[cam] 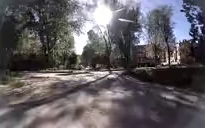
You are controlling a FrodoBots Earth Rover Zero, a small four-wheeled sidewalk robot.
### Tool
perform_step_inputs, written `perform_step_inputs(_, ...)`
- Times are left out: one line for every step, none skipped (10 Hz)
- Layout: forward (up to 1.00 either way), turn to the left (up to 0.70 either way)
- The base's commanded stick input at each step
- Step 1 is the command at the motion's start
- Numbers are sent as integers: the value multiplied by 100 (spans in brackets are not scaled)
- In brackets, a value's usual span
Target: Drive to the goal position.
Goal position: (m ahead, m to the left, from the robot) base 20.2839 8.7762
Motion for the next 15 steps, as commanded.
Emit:
perform_step_inputs(100, 6)
perform_step_inputs(100, 6)
perform_step_inputs(100, 6)
perform_step_inputs(100, 6)
perform_step_inputs(100, 6)
perform_step_inputs(100, 6)
perform_step_inputs(100, 6)
perform_step_inputs(100, 6)
perform_step_inputs(100, 6)
perform_step_inputs(100, 6)
perform_step_inputs(100, 6)
perform_step_inputs(100, 6)
perform_step_inputs(100, 6)
perform_step_inputs(100, 6)
perform_step_inputs(100, 6)
